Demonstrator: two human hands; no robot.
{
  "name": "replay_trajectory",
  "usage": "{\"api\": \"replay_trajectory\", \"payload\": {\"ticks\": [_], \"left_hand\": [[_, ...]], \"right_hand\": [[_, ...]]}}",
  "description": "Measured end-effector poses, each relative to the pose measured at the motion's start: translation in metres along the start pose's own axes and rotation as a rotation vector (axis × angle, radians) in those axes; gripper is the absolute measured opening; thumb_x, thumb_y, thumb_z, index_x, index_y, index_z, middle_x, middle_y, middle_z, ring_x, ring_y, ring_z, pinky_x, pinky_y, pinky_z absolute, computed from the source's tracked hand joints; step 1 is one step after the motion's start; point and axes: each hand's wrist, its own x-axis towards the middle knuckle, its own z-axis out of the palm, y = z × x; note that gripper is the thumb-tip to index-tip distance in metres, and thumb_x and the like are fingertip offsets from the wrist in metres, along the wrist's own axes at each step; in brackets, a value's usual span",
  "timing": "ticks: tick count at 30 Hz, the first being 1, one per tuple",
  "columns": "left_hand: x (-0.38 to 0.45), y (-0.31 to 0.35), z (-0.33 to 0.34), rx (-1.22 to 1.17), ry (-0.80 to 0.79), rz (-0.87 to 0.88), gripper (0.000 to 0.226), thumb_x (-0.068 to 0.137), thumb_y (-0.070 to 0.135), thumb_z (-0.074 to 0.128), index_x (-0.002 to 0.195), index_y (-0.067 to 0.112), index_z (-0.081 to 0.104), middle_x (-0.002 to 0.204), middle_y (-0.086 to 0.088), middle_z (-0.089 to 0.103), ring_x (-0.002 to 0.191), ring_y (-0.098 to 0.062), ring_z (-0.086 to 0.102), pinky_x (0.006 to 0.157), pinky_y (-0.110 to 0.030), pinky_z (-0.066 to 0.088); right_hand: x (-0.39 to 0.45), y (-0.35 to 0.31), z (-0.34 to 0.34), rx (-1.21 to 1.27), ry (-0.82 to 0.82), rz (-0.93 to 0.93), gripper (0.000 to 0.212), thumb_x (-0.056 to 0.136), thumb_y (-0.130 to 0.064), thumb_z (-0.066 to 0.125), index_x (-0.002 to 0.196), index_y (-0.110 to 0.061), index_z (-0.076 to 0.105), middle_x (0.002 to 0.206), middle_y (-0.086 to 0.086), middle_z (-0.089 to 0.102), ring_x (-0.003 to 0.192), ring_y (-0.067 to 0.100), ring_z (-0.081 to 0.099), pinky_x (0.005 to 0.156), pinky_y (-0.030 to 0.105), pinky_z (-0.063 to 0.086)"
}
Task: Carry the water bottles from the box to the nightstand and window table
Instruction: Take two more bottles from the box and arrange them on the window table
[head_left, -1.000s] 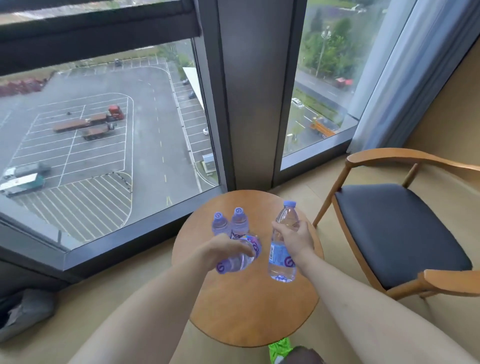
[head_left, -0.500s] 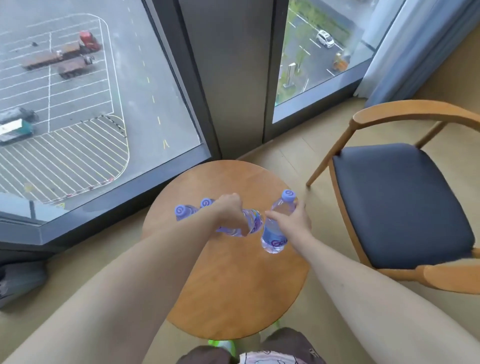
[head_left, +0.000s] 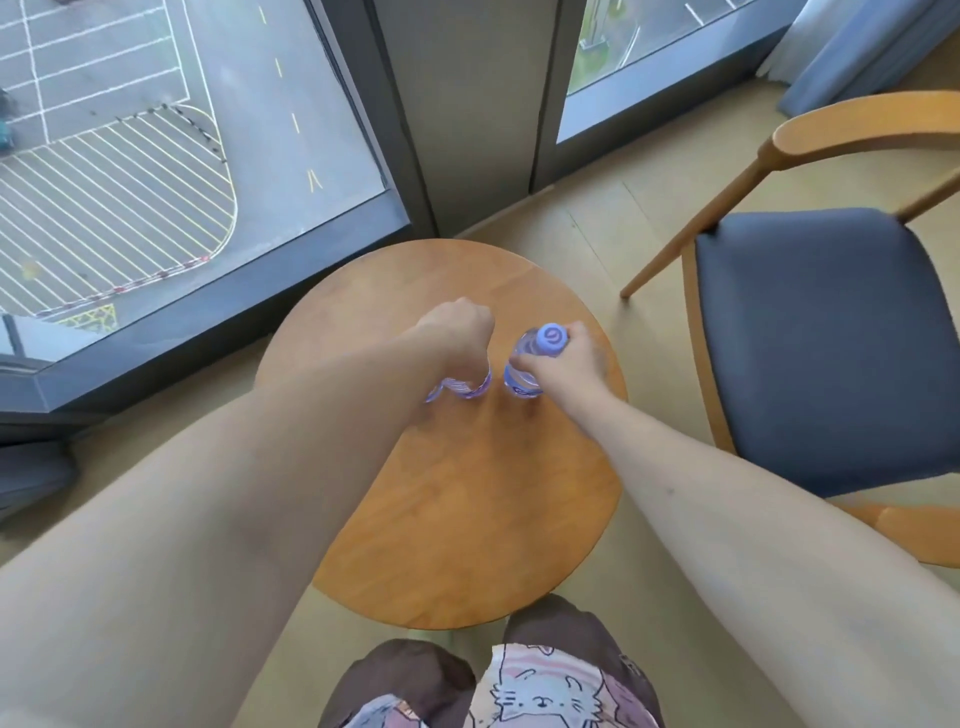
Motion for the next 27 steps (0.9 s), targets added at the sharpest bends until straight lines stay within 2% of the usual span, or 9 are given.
{"api": "replay_trajectory", "payload": {"ticks": [6, 8, 10, 13, 15, 18, 20, 22, 27], "left_hand": [[0.011, -0.003, -0.002, 0.027, 0.008, 0.018, 0.029, 0.073, 0.009, 0.074, 0.064, 0.013, 0.046, 0.066, -0.003, 0.048, 0.052, -0.017, 0.045, 0.040, -0.026, 0.028], [0.012, -0.003, -0.002, 0.039, 0.014, 0.025, 0.033, 0.074, 0.012, 0.078, 0.065, 0.014, 0.047, 0.067, -0.003, 0.048, 0.053, -0.016, 0.045, 0.040, -0.026, 0.028], [0.011, -0.003, -0.001, 0.033, 0.005, 0.032, 0.034, 0.074, 0.014, 0.080, 0.066, 0.014, 0.047, 0.069, -0.003, 0.049, 0.055, -0.016, 0.047, 0.041, -0.027, 0.028], [0.006, -0.002, 0.003, 0.007, -0.034, 0.018, 0.023, 0.074, 0.009, 0.075, 0.068, 0.012, 0.053, 0.072, -0.005, 0.053, 0.065, -0.024, 0.057, 0.042, -0.027, 0.031], [0.003, -0.005, 0.004, -0.041, -0.052, 0.011, 0.010, 0.075, 0.009, 0.072, 0.082, 0.009, 0.064, 0.080, -0.008, 0.060, 0.078, -0.029, 0.063, 0.045, -0.027, 0.035], [-0.001, -0.010, 0.006, -0.132, -0.052, -0.012, 0.043, 0.079, 0.013, 0.071, 0.120, 0.007, 0.064, 0.107, -0.011, 0.063, 0.098, -0.031, 0.064, 0.058, -0.030, 0.049], [-0.006, -0.011, 0.006, -0.160, -0.049, -0.012, 0.058, 0.078, 0.013, 0.073, 0.133, 0.012, 0.056, 0.118, -0.011, 0.061, 0.106, -0.032, 0.063, 0.074, -0.037, 0.058], [-0.013, -0.010, 0.002, -0.154, -0.049, 0.010, 0.068, 0.075, 0.011, 0.073, 0.139, 0.016, 0.051, 0.123, -0.010, 0.060, 0.111, -0.033, 0.062, 0.083, -0.043, 0.060], [-0.044, -0.015, -0.025, -0.068, 0.003, 0.056, 0.078, 0.078, 0.010, 0.070, 0.151, 0.022, 0.044, 0.133, -0.006, 0.056, 0.117, -0.029, 0.058, 0.073, -0.033, 0.047]], "right_hand": [[0.006, -0.011, 0.011, -0.037, -0.048, -0.054, 0.056, 0.067, -0.031, 0.089, 0.108, -0.017, 0.055, 0.091, -0.013, 0.060, 0.092, 0.016, 0.060, 0.067, 0.025, 0.045], [0.002, -0.010, 0.014, -0.063, -0.052, -0.071, 0.062, 0.063, -0.031, 0.092, 0.110, -0.017, 0.055, 0.093, -0.013, 0.061, 0.096, 0.017, 0.061, 0.075, 0.029, 0.049], [-0.001, -0.007, 0.017, -0.090, -0.049, -0.079, 0.068, 0.061, -0.032, 0.093, 0.113, -0.016, 0.053, 0.100, -0.005, 0.064, 0.100, 0.020, 0.060, 0.084, 0.036, 0.053], [-0.005, -0.006, 0.019, -0.103, -0.044, -0.077, 0.068, 0.062, -0.030, 0.092, 0.115, -0.016, 0.051, 0.109, 0.002, 0.065, 0.104, 0.023, 0.060, 0.089, 0.043, 0.054], [-0.007, -0.006, 0.019, -0.110, -0.050, -0.080, 0.069, 0.064, -0.030, 0.090, 0.117, -0.015, 0.050, 0.112, 0.003, 0.064, 0.107, 0.024, 0.060, 0.090, 0.043, 0.053], [-0.008, -0.008, 0.017, -0.132, -0.094, -0.078, 0.075, 0.067, -0.029, 0.090, 0.127, -0.015, 0.048, 0.119, 0.005, 0.063, 0.113, 0.025, 0.058, 0.094, 0.041, 0.052], [-0.011, -0.010, 0.014, -0.163, -0.140, -0.075, 0.088, 0.068, -0.027, 0.090, 0.142, -0.016, 0.042, 0.129, 0.005, 0.061, 0.121, 0.026, 0.056, 0.100, 0.039, 0.049], [-0.016, -0.014, 0.009, -0.184, -0.158, -0.076, 0.096, 0.073, -0.025, 0.086, 0.153, -0.020, 0.034, 0.137, 0.006, 0.057, 0.128, 0.027, 0.052, 0.104, 0.037, 0.045], [-0.049, -0.037, -0.006, -0.225, -0.114, -0.117, 0.089, 0.080, -0.019, 0.076, 0.157, -0.028, 0.032, 0.142, 0.008, 0.054, 0.132, 0.028, 0.049, 0.104, 0.034, 0.043]]}}
